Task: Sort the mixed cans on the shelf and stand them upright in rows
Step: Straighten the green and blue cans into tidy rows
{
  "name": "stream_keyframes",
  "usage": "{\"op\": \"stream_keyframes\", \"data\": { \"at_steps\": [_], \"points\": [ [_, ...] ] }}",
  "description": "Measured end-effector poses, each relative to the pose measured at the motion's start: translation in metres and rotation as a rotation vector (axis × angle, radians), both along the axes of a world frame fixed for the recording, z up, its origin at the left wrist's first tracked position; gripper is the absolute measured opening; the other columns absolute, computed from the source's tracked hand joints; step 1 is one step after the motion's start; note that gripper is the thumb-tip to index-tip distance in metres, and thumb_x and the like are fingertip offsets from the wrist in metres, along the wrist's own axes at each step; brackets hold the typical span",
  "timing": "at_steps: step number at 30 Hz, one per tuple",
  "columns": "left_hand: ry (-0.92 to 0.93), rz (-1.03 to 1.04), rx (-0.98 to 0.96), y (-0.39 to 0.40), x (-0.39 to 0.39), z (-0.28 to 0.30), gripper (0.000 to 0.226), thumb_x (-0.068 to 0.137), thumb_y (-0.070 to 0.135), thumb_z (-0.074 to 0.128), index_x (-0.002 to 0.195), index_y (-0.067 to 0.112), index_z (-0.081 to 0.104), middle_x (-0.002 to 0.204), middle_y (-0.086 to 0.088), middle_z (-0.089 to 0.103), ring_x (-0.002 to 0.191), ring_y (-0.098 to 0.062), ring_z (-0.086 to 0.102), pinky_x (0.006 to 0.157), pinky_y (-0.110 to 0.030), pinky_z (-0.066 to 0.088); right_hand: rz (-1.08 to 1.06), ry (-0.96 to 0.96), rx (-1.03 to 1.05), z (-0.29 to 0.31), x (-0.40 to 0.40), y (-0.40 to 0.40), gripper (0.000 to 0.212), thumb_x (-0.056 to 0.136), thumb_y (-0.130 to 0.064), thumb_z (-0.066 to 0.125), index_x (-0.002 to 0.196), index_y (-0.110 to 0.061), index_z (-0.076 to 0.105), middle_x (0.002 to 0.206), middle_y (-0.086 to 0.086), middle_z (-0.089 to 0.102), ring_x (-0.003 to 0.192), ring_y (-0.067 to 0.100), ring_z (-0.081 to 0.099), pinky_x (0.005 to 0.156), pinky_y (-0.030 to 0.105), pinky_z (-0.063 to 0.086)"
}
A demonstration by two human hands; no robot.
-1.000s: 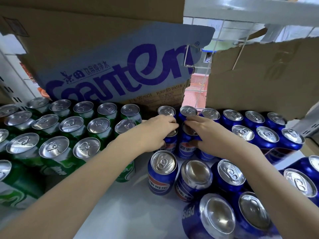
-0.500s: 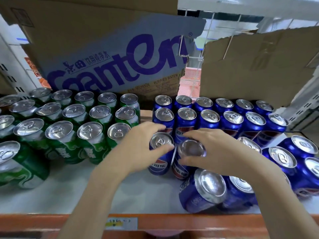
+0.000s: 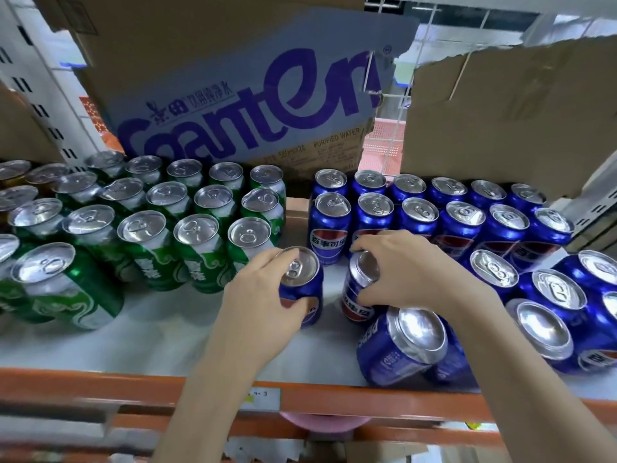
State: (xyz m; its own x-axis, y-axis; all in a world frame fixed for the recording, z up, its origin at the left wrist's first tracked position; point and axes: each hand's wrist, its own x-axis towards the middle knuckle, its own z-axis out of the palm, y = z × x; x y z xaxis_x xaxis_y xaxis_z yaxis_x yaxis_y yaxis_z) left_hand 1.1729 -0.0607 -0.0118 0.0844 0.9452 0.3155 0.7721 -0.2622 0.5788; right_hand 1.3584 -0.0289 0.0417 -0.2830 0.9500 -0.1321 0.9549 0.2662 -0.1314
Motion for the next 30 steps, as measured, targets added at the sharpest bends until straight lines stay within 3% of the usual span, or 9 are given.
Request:
{"op": "stream_keyframes", "data": {
  "at_steps": [5, 11, 16, 19, 21, 24, 27, 30],
  "points": [
    [0.036, 0.189, -0.045, -0.017, -0.014, 0.003, 0.062, 0.065, 0.015, 0.079, 0.124, 0.02, 0.061, 0.126, 0.006, 0.057, 0.111, -0.021, 0.055, 0.086, -0.027, 0.04, 0.046, 0.07, 0.072, 0.008, -0.021, -0.004, 0.06, 0.069, -0.037, 0.068, 0.123, -0.027, 0.046, 0.105, -0.003, 0.054, 0.095, 0.021, 0.052, 0.075, 0.036, 0.048],
    [0.055, 0.314, -0.078, -0.036, -0.034, 0.003, 0.061, 0.063, 0.016, 0.084, 0.12, 0.008, 0.063, 0.116, -0.003, 0.062, 0.1, -0.025, 0.06, 0.082, -0.022, 0.039, 0.138, 0.185, 0.157, 0.008, -0.059, -0.027, 0.053, 0.073, -0.04, 0.068, 0.115, -0.021, 0.041, 0.102, -0.003, 0.043, 0.098, 0.02, 0.046, 0.066, 0.029, 0.036],
    [0.022, 0.355, -0.101, -0.047, -0.043, 0.004, 0.061, 0.072, 0.014, 0.077, 0.129, 0.016, 0.055, 0.129, 0.003, 0.053, 0.111, -0.018, 0.054, 0.09, -0.02, 0.037, 0.08, 0.328, 0.114, -0.032, -0.073, -0.047, 0.053, 0.074, -0.031, 0.068, 0.114, -0.017, 0.035, 0.104, -0.001, 0.032, 0.101, 0.021, 0.039, 0.078, 0.024, 0.029],
    [0.014, 0.327, -0.103, -0.045, -0.051, 0.006, 0.063, 0.072, 0.023, 0.079, 0.13, 0.018, 0.054, 0.128, 0.004, 0.051, 0.106, -0.01, 0.05, 0.089, -0.016, 0.034, -0.008, 0.444, 0.059, -0.05, -0.065, -0.052, 0.052, 0.071, -0.025, 0.071, 0.101, -0.021, 0.029, 0.097, -0.004, 0.026, 0.089, 0.019, 0.039, 0.072, 0.023, 0.028],
    [0.021, 0.312, -0.11, -0.043, -0.054, 0.006, 0.064, 0.073, 0.029, 0.077, 0.131, 0.021, 0.051, 0.128, 0.008, 0.048, 0.105, -0.007, 0.048, 0.087, -0.015, 0.032, -0.05, 0.42, -0.02, -0.058, -0.061, -0.052, 0.052, 0.073, -0.024, 0.07, 0.099, -0.023, 0.025, 0.099, -0.004, 0.025, 0.089, 0.023, 0.047, 0.07, 0.025, 0.035],
    [0.021, 0.243, -0.105, -0.039, -0.061, 0.006, 0.058, 0.073, 0.034, 0.076, 0.125, 0.025, 0.051, 0.125, 0.011, 0.044, 0.098, -0.002, 0.044, 0.081, -0.012, 0.03, -0.082, 0.341, -0.078, -0.068, -0.065, -0.05, 0.06, 0.076, -0.025, 0.069, 0.12, -0.019, 0.028, 0.105, -0.003, 0.023, 0.102, 0.027, 0.05, 0.079, 0.025, 0.041],
    [0.01, 0.138, -0.142, -0.036, -0.07, 0.004, 0.052, 0.073, 0.035, 0.076, 0.115, 0.026, 0.048, 0.12, 0.013, 0.038, 0.093, -0.001, 0.041, 0.073, -0.009, 0.027, -0.085, 0.256, -0.125, -0.07, -0.076, -0.044, 0.081, 0.079, -0.033, 0.067, 0.14, -0.022, 0.015, 0.124, 0.004, 0.028, 0.114, 0.029, 0.047, 0.089, 0.03, 0.042],
    [-0.003, 0.054, -0.139, -0.031, -0.082, 0.0, 0.051, 0.072, 0.035, 0.076, 0.113, 0.026, 0.047, 0.114, 0.016, 0.037, 0.091, 0.001, 0.038, 0.072, -0.009, 0.025, -0.137, 0.212, -0.181, -0.068, -0.089, -0.033, 0.094, 0.079, -0.048, 0.065, 0.146, -0.025, 0.004, 0.138, 0.009, 0.028, 0.124, 0.029, 0.038, 0.098, 0.038, 0.04]
  ]
}}
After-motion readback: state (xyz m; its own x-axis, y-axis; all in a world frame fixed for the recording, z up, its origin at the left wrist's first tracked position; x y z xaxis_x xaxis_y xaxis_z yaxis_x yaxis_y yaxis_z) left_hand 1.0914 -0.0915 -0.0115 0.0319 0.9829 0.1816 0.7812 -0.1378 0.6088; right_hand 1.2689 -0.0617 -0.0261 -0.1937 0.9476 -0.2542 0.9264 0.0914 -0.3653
